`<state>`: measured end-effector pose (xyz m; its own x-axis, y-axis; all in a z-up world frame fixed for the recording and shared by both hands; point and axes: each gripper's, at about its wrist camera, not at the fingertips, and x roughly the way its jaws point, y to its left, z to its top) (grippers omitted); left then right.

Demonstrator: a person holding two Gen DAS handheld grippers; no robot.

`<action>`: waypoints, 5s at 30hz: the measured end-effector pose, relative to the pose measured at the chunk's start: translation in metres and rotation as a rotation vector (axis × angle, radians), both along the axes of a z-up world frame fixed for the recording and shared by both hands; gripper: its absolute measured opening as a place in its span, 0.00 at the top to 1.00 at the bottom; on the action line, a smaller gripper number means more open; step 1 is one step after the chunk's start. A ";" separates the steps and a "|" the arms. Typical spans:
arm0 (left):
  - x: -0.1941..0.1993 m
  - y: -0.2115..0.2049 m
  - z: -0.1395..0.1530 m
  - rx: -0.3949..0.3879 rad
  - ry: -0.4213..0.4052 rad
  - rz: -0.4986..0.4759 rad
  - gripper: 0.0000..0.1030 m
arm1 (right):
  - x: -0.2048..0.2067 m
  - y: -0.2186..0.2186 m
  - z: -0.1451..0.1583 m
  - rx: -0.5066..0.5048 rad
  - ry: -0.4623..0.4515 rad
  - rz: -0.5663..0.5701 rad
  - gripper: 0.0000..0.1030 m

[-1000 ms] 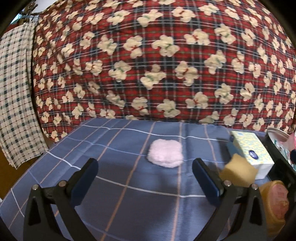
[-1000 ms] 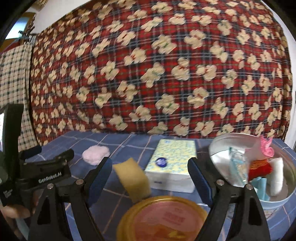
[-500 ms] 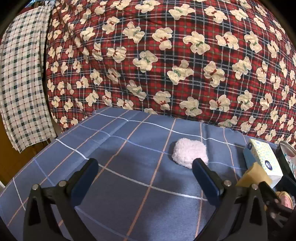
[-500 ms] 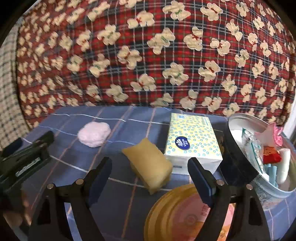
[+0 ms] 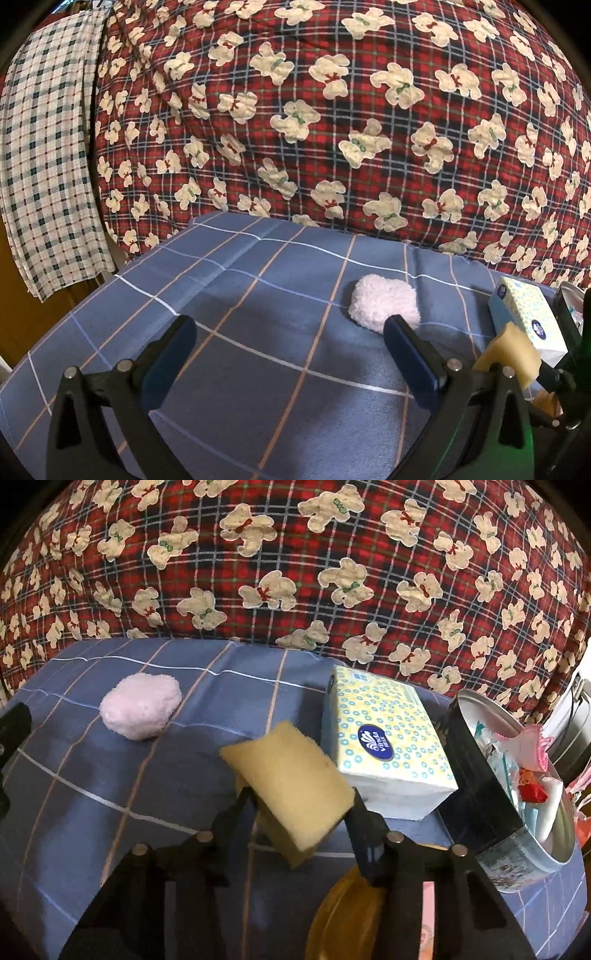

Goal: Organize soft objects
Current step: 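Grasp the yellow sponge with the right tool while the left tool moves toward the pink fluffy ball, then grasp the pink fluffy ball with the left tool while the right tool holds the sponge, then carry the pink ball with the left tool while the right tool carries the sponge over the tin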

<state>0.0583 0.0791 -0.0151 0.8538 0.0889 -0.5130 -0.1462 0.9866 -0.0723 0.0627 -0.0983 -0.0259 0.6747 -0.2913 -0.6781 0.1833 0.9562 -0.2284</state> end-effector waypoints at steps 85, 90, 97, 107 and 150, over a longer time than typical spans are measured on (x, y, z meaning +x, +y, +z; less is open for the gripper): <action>-0.033 -0.130 0.021 -0.059 -0.115 -0.299 0.54 | -0.109 -0.109 0.060 0.086 -0.585 0.083 0.60; -0.041 -0.135 0.023 -0.058 -0.137 -0.304 0.55 | -0.114 -0.112 0.061 0.071 -0.600 0.095 0.60; -0.048 -0.142 0.026 -0.058 -0.159 -0.309 0.54 | -0.121 -0.124 0.064 0.066 -0.628 0.085 0.60; -0.062 -0.166 0.032 -0.040 -0.199 -0.345 0.54 | -0.129 -0.150 0.068 0.054 -0.649 0.046 0.60; -0.081 -0.321 0.038 -0.028 -0.165 -0.594 0.54 | -0.138 -0.307 0.067 0.026 -0.581 -0.215 0.59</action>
<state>-0.0231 -0.2415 0.0226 0.8215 -0.4380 -0.3652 0.4434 0.8933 -0.0738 -0.0752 -0.4051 0.0408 0.8637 -0.4504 -0.2263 0.4601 0.8878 -0.0110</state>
